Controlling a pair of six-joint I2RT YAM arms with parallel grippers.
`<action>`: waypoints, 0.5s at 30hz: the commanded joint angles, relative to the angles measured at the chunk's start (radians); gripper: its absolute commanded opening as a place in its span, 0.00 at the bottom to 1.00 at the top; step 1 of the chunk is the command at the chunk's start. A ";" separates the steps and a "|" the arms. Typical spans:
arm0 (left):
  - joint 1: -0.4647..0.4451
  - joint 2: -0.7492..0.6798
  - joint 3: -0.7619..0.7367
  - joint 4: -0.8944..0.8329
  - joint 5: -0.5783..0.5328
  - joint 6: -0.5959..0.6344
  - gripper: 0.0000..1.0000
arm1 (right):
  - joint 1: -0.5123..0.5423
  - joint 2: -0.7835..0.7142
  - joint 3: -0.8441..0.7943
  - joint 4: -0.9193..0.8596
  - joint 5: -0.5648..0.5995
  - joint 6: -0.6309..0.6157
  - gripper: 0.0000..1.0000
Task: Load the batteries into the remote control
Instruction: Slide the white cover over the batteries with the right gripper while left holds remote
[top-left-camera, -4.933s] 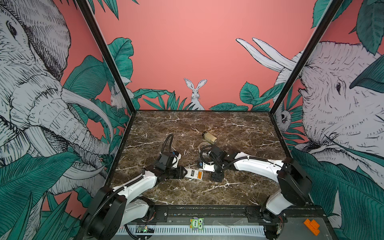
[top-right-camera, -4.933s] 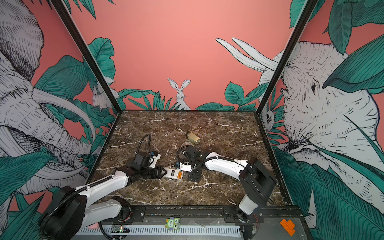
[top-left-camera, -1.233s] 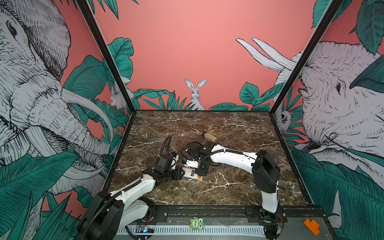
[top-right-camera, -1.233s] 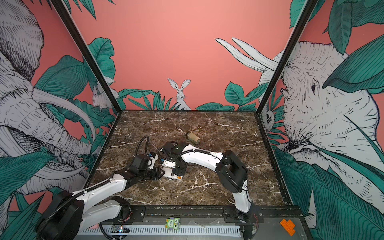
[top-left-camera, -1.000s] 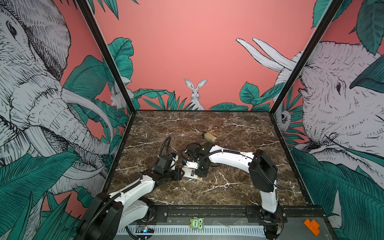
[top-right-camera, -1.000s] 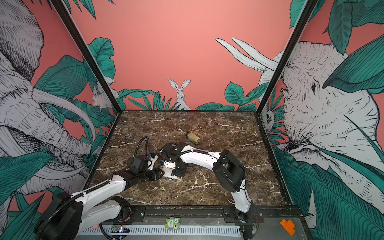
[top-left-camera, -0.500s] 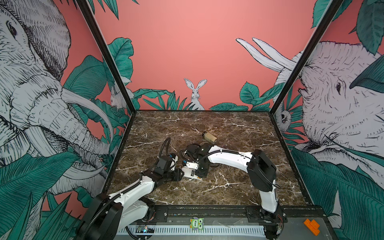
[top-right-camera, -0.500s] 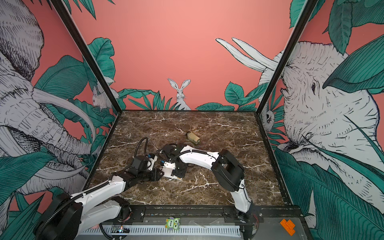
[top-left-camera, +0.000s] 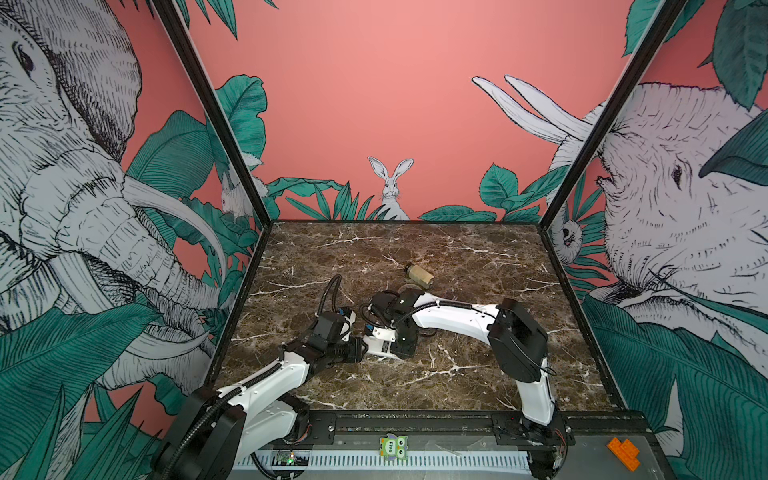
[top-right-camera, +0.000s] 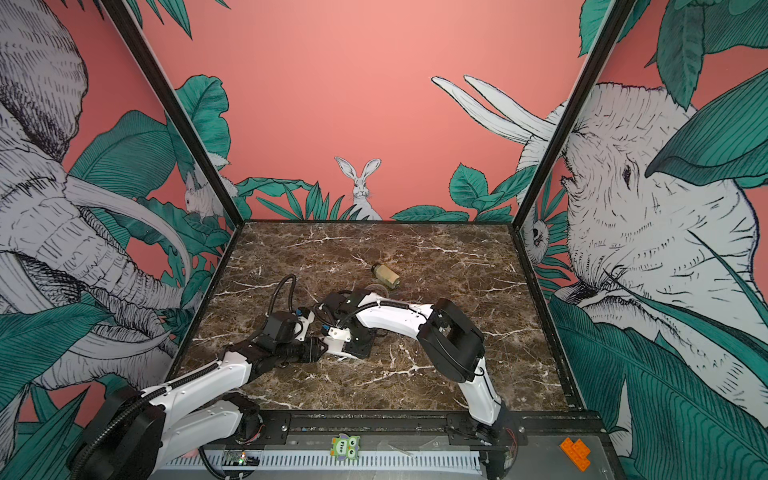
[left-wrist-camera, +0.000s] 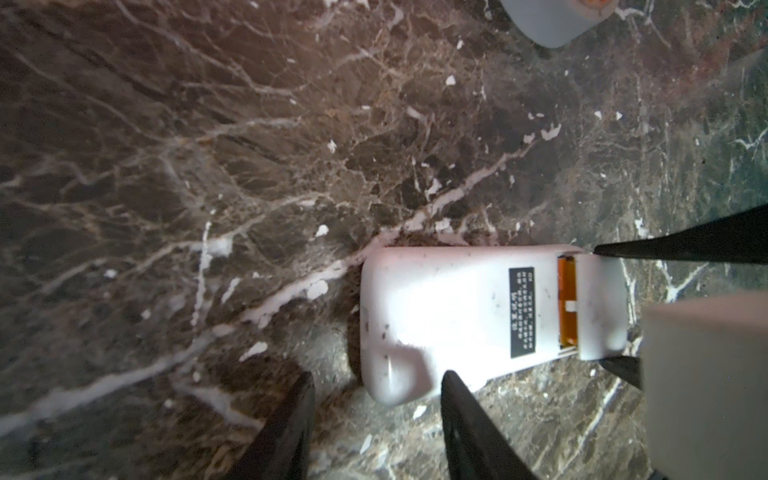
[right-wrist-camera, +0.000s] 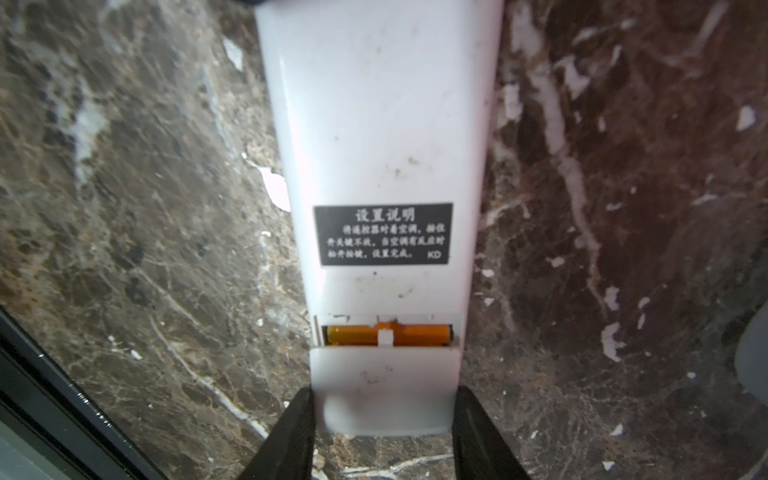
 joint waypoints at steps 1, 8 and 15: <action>0.008 -0.017 -0.014 -0.002 -0.006 -0.004 0.51 | 0.009 0.018 0.026 -0.029 0.008 -0.002 0.40; 0.008 -0.017 -0.015 0.001 -0.005 -0.004 0.50 | 0.011 0.031 0.037 -0.029 0.010 -0.003 0.40; 0.009 -0.011 -0.015 0.004 -0.001 -0.004 0.50 | 0.011 0.041 0.046 -0.034 0.021 -0.005 0.40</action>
